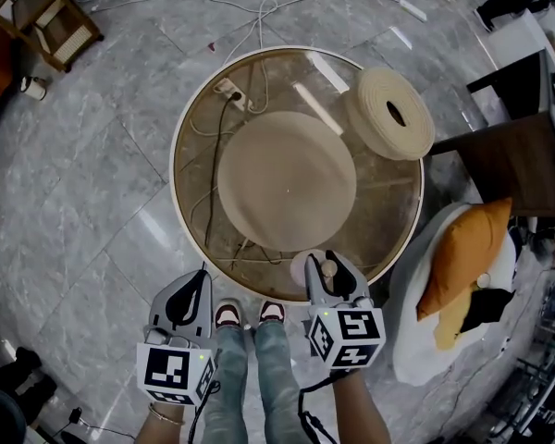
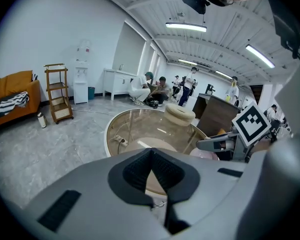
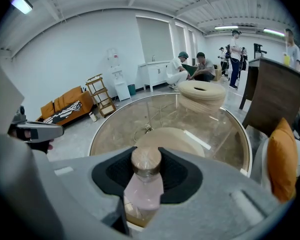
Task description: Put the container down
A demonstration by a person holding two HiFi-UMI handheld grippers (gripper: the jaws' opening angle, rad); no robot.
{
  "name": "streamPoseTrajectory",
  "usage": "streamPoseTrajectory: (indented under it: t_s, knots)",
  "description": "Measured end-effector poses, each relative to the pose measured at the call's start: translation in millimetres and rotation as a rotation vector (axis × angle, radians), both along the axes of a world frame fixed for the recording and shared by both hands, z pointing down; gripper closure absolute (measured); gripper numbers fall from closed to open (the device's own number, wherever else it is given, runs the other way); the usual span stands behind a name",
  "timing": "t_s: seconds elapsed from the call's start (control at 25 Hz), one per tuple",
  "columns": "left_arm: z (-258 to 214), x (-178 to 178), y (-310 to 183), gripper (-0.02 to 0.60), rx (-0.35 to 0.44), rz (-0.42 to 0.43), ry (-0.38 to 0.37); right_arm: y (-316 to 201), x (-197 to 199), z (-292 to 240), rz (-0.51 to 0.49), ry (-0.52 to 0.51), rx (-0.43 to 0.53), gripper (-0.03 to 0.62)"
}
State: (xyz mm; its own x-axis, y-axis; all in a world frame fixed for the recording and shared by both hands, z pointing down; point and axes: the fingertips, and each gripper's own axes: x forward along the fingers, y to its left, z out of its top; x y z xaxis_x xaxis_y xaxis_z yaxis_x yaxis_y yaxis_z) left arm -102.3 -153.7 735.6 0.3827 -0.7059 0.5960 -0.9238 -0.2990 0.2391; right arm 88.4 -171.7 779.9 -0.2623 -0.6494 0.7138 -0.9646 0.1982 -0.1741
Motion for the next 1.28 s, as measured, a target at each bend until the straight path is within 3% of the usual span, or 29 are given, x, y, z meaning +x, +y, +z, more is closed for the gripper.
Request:
streamPoseTrajectory:
  t_s: [0.6,1.28]
  knots:
    - [7.2,-7.9,-3.1,0.584,-0.011,-0.013,0.004,-10.7,-3.2,10.7,-0.009,0.015,-0.009,0.461]
    - [13.7,-3.7,8.4,0.584,-0.022,-0.005,0.0,2.2,-7.2,12.3,-0.046,0.053,0.049,0.461]
